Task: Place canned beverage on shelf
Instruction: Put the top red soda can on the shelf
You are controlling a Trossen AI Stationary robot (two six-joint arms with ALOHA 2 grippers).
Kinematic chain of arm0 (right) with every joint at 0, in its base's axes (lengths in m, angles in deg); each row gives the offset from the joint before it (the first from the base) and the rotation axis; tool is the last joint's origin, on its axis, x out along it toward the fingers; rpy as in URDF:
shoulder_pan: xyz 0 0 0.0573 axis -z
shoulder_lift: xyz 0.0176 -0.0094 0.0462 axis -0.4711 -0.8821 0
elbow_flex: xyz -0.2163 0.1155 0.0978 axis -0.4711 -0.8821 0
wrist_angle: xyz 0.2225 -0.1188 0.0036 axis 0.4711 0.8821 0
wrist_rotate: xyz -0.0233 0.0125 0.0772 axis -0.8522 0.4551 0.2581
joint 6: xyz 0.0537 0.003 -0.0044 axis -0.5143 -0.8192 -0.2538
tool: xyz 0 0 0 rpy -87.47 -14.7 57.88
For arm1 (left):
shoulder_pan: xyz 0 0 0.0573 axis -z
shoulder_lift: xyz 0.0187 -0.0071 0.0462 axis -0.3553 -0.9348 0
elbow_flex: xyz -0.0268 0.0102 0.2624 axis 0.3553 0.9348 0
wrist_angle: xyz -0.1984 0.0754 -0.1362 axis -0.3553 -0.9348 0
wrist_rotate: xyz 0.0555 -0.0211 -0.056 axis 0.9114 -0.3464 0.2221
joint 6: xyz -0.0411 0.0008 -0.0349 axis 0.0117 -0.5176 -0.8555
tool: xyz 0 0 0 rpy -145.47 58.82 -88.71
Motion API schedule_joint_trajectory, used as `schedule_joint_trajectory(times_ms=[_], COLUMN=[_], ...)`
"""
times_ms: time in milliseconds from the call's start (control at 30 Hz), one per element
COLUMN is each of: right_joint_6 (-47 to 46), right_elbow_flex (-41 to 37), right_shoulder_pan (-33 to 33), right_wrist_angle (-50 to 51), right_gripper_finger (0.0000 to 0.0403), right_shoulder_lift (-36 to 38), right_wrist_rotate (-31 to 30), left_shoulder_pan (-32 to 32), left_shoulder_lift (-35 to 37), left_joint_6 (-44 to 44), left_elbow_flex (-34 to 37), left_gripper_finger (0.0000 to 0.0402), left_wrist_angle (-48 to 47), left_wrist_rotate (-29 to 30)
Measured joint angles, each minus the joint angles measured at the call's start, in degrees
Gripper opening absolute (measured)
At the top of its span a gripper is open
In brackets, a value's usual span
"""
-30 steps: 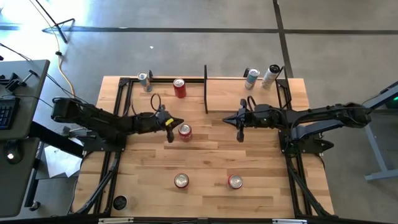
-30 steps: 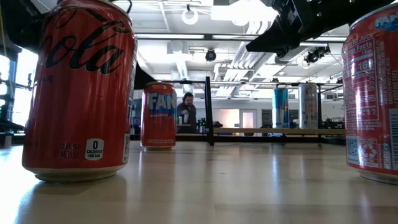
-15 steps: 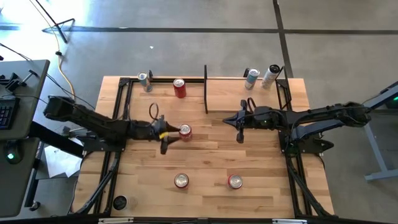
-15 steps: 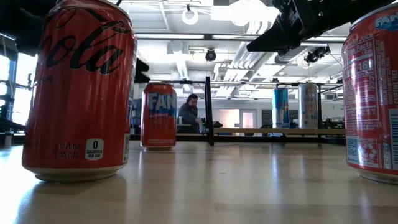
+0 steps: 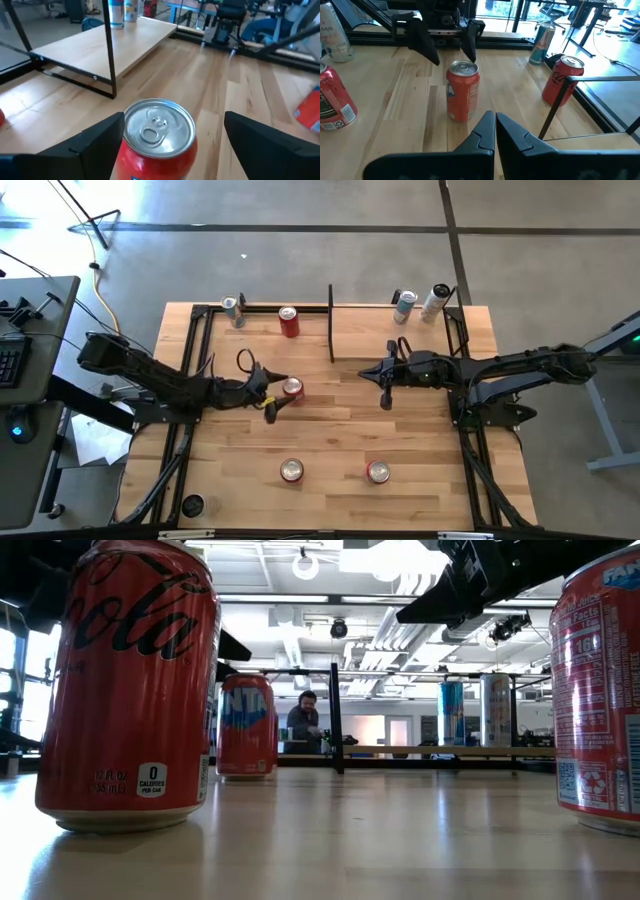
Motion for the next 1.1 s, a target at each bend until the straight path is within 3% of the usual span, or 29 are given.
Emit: schedule_joint_trajectory(times_ms=[133, 333, 667, 1100], right_joint_6=[0.0, 0.0, 1.7, 2.5], right_elbow_flex=[0.0, 0.0, 0.0, 0.0], right_shoulder_pan=[0.0, -0.1, -0.1, -0.1], right_wrist_angle=[0.0, -0.5, -5.5, -8.1], right_gripper_finger=[0.0, 0.0, 0.0, 0.0], right_shoulder_lift=[0.0, -1.1, -8.6, -9.3], right_wrist_rotate=[0.0, 0.0, 0.0, 0.0], left_shoulder_pan=[0.2, -2.0, -7.5, -8.6], left_shoulder_lift=[2.3, 4.2, 2.9, 1.6], left_joint_6=[3.7, 4.2, 4.5, 6.0], left_elbow_flex=[-2.4, -7.4, -8.2, -8.2], left_gripper_finger=[0.0335, 0.0335, 0.0335, 0.0335], left_wrist_angle=[-5.5, -21.2, -22.0, -21.3], left_wrist_rotate=[0.0, -2.6, -8.7, -13.2])
